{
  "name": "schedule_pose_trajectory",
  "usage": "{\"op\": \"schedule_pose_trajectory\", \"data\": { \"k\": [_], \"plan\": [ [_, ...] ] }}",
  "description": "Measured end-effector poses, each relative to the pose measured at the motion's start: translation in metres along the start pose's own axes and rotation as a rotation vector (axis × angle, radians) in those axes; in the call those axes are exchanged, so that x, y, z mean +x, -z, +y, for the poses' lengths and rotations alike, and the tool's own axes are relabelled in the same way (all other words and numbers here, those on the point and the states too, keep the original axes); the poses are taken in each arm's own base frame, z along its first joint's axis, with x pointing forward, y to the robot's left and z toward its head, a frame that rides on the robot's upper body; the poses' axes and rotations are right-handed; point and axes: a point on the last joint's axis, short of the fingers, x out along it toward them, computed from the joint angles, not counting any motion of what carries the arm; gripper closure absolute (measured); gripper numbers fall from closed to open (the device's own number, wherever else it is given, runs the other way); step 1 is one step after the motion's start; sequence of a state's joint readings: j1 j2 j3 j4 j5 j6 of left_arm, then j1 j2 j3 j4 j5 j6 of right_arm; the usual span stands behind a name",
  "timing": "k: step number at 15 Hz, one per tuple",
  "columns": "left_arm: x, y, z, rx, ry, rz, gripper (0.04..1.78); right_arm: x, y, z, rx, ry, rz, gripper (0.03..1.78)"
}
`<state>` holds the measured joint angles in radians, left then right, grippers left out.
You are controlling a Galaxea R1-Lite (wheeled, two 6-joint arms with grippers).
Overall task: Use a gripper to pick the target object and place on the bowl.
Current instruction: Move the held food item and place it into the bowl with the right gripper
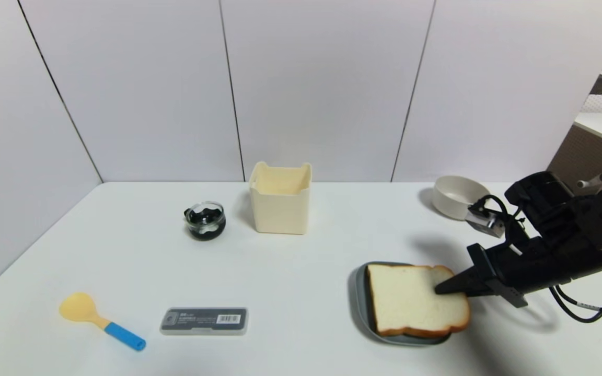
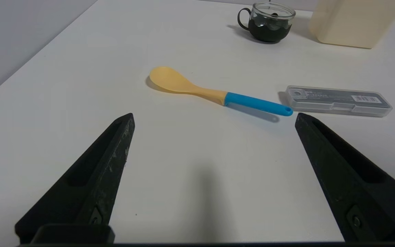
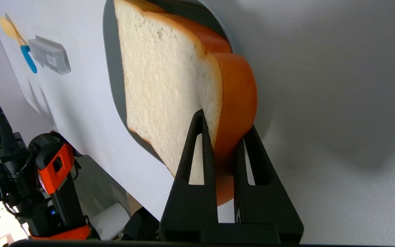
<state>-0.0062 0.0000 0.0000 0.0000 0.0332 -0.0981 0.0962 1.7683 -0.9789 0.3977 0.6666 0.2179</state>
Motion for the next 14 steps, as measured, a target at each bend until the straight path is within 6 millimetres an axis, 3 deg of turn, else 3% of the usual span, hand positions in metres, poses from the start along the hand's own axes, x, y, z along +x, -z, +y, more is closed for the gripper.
{"op": "schedule_pose_trajectory", "data": {
  "k": [7,14],
  "plan": [
    [0.0,0.0,0.0,0.0,0.0,0.0,0.13,-0.016,0.004,0.012,-0.04,-0.009,-0.05,1.62],
    [0.0,0.0,0.0,0.0,0.0,0.0,0.13,-0.066,-0.009,0.056,-0.204,-0.069,-0.239,1.62]
  ]
}}
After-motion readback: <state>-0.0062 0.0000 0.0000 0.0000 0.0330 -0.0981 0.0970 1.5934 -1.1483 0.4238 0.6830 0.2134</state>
